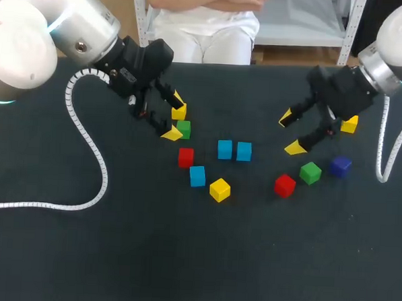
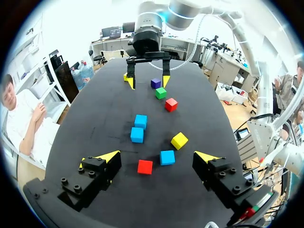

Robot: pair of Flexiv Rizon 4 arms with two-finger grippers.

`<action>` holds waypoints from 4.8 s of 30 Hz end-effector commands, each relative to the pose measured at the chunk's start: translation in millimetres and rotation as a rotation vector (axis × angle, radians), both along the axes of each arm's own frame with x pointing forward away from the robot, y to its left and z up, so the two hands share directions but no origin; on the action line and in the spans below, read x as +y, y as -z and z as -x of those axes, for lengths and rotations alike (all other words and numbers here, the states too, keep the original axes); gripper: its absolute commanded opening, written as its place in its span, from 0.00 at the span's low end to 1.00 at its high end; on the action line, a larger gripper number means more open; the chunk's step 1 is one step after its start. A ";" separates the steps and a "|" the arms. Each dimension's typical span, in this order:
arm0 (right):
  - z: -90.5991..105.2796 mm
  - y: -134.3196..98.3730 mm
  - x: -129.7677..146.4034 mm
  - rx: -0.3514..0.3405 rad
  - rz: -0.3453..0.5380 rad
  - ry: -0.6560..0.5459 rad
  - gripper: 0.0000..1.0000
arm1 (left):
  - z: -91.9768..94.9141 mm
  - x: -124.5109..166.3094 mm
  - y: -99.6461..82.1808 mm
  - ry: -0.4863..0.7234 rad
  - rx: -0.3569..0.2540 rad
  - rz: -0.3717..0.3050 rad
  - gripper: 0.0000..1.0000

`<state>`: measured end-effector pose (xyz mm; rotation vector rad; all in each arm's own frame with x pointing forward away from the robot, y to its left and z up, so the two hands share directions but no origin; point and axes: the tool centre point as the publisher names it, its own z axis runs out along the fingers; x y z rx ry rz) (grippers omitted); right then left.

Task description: Place the blue cubes, place green cubes on the blue cubes, place the yellow cubes on the green cubes, then place the red cubes on the yellow cubes, and place purple cube on the red cubes.

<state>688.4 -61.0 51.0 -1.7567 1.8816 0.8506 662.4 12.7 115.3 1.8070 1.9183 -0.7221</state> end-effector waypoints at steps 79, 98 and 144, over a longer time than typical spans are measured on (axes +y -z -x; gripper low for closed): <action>5.3 -2.7 -12.2 -0.002 -0.007 0.027 1.00 | -46.4 27.3 117.5 0.007 0.136 -0.197 1.00; 5.3 -2.7 -12.2 -0.002 -0.007 0.027 1.00 | -73.3 10.9 130.6 0.055 0.142 -0.194 1.00; 5.3 -2.7 -12.2 -0.002 -0.007 0.027 1.00 | -14.4 1.6 96.8 0.043 0.108 -0.266 1.00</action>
